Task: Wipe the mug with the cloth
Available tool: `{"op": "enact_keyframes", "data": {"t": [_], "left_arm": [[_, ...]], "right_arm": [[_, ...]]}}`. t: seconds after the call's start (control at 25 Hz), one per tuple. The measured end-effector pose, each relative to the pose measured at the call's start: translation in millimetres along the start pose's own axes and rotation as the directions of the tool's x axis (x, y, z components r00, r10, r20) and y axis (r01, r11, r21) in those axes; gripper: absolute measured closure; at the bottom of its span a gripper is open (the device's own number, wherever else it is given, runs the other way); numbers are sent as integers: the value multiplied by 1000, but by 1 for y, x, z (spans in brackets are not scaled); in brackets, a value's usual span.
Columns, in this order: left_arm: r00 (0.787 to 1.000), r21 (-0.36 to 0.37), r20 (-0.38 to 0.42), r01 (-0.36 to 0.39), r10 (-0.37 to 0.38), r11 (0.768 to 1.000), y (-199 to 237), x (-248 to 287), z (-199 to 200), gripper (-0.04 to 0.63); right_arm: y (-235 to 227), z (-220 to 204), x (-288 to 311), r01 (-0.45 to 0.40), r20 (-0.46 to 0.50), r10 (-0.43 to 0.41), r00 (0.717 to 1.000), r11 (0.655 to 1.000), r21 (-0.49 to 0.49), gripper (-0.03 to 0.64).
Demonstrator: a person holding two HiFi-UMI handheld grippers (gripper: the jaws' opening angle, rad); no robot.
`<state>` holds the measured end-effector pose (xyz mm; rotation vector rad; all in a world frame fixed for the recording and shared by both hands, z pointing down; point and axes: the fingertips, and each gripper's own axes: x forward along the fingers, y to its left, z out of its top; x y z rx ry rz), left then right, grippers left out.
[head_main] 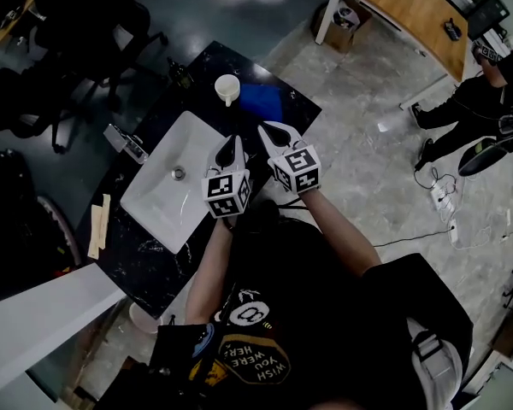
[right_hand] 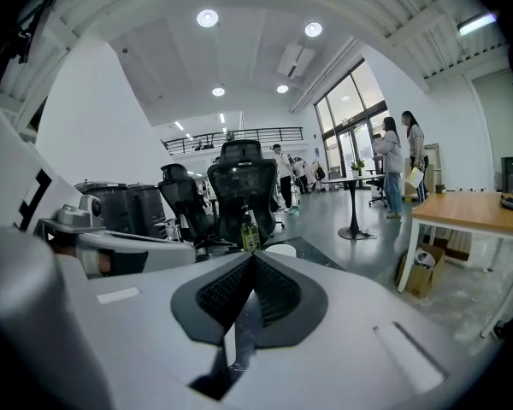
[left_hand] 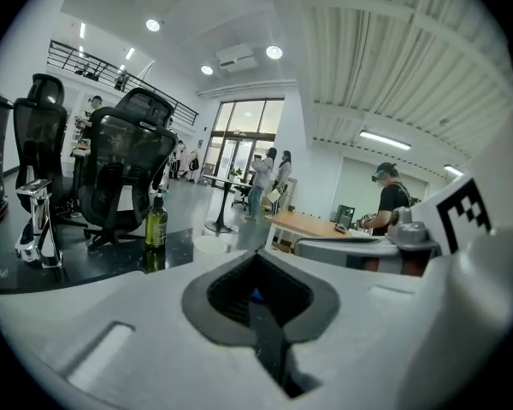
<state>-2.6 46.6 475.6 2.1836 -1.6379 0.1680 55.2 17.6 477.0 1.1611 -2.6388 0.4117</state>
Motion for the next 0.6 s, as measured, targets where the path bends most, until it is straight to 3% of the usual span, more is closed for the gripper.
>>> {"op": "enact_keyframes", "data": {"t": [0.6], "left_arm": [[999, 29, 12, 40, -40, 999, -3, -14, 8, 591]], "right_arm": [[22, 3, -13, 0, 24, -1, 1000, 1000, 9, 615]]}}
